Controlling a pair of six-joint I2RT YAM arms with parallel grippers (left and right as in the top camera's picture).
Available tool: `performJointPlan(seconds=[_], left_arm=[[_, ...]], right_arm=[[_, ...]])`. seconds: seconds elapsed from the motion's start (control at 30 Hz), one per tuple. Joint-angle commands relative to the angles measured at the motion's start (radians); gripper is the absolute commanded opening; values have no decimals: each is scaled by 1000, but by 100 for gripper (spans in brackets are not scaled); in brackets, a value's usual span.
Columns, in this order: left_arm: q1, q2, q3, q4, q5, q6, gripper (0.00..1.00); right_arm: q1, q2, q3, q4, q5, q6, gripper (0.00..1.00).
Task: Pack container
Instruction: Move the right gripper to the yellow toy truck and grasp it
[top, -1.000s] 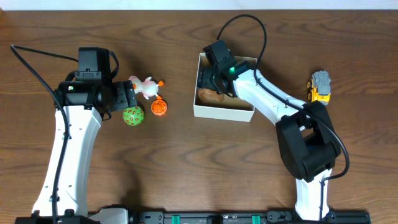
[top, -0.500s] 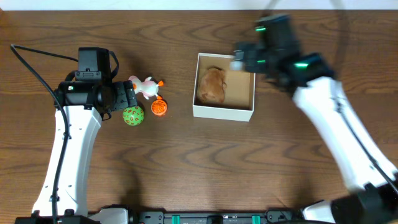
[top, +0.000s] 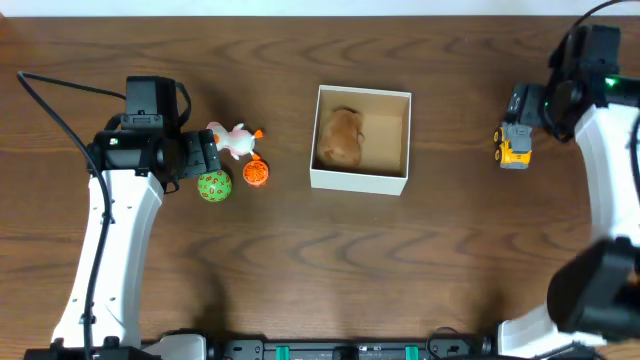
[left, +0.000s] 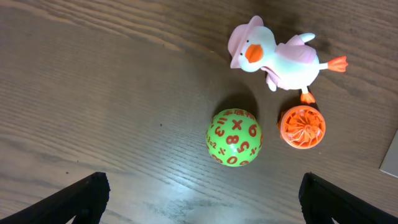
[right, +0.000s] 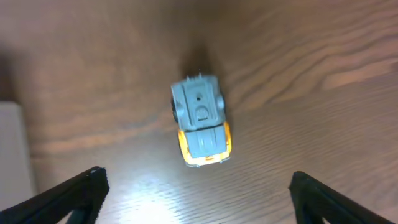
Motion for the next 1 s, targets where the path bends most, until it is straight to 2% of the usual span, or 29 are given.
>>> performJointPlan(seconds=[0.0, 0.2, 0.33, 0.4, 0.53, 0.73, 0.83, 0.97], left_arm=[[4, 4, 20, -3, -5, 6, 98], [4, 4, 20, -3, -5, 6, 98], [4, 4, 20, -3, -5, 6, 98], [4, 4, 20, -3, -5, 6, 98], [4, 4, 20, -3, -5, 6, 98], [4, 4, 20, -3, -5, 6, 98], [4, 4, 20, -3, -5, 6, 98], [4, 4, 20, -3, -5, 6, 98]], right_arm=[[-26, 80, -14, 9, -29, -71, 94], [-46, 194, -14, 45, -29, -70, 90], [-51, 240, -14, 63, -48, -69, 82], [-51, 256, -14, 64, -66, -64, 75], [-51, 291, -16, 71, -67, -59, 73], [-51, 321, -16, 75, -66, -58, 52], [-51, 314, -15, 74, -67, -58, 45], [-47, 282, -7, 47, -67, -45, 41]])
